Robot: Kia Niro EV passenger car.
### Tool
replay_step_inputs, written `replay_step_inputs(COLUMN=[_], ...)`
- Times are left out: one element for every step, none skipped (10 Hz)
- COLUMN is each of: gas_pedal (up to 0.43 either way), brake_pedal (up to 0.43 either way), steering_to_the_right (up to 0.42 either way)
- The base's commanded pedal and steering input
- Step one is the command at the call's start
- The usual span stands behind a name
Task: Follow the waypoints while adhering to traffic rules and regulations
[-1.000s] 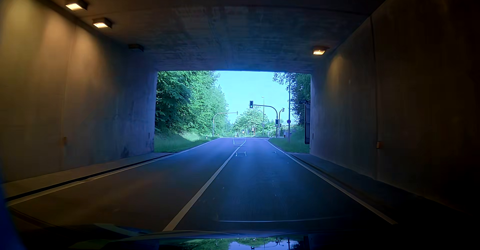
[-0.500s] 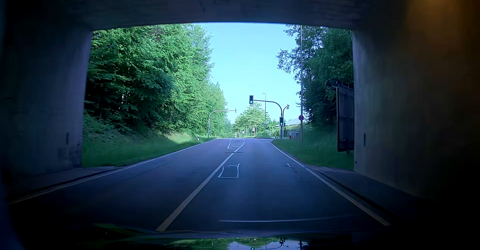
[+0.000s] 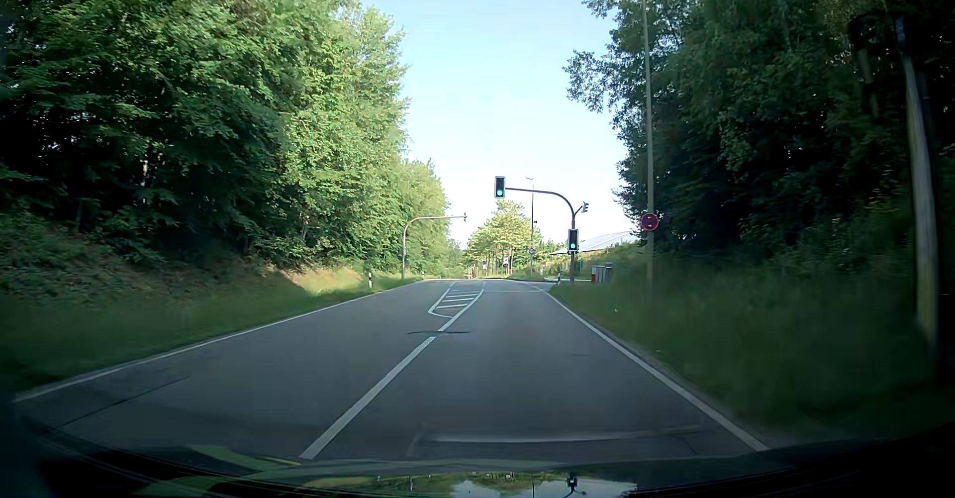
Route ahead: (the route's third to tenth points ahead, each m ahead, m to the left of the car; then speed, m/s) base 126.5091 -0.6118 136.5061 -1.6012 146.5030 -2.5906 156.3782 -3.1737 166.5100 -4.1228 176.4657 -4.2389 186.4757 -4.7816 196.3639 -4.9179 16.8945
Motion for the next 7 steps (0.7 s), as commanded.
replay_step_inputs(gas_pedal=[0.177, 0.177, 0.177, 0.177, 0.177, 0.177, 0.177], brake_pedal=[0.000, 0.000, 0.000, 0.000, 0.000, 0.000, 0.000], steering_to_the_right=[-0.002, -0.002, -0.002, -0.002, -0.001, -0.001, -0.001])
